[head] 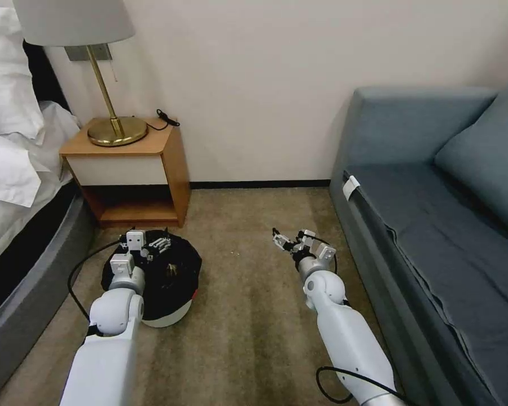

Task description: Pick up the trash bin, then pick up the garbage on the floor and place it into the trash bin.

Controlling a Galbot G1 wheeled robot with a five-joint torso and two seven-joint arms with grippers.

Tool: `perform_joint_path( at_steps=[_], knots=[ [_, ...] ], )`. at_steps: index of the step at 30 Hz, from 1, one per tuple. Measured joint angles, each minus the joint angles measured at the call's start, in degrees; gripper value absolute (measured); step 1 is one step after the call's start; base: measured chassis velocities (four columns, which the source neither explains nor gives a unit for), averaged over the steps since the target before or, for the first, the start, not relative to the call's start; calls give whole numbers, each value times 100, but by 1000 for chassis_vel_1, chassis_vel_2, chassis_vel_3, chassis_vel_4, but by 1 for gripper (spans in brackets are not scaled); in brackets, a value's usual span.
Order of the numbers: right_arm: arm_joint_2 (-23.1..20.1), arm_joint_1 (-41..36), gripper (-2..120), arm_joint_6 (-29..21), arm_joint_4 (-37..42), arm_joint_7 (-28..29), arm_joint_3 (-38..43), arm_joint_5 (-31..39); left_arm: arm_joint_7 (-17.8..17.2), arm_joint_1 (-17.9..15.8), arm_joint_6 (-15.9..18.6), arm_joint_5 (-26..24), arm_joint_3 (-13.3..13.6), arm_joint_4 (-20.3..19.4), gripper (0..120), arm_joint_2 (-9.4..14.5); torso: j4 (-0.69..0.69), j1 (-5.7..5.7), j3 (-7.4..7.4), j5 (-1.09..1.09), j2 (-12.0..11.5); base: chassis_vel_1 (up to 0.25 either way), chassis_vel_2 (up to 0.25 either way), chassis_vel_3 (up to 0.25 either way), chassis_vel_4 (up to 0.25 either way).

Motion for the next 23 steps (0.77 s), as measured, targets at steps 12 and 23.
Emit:
perform_joint_path(
  at_steps=[12, 23],
  knots=[
    [-7, 3, 100, 0, 0, -6, -10, -4, -10, 5, 9, -17, -18, 0, 100, -2, 0, 0, 0, 0, 0, 0, 0, 0, 0],
    [-12, 6, 100, 0, 1, -12, -15, -13, -15, 9, 15, -30, -26, -4, 100, -3, 0, 0, 0, 0, 0, 0, 0, 0, 0]
  ],
)
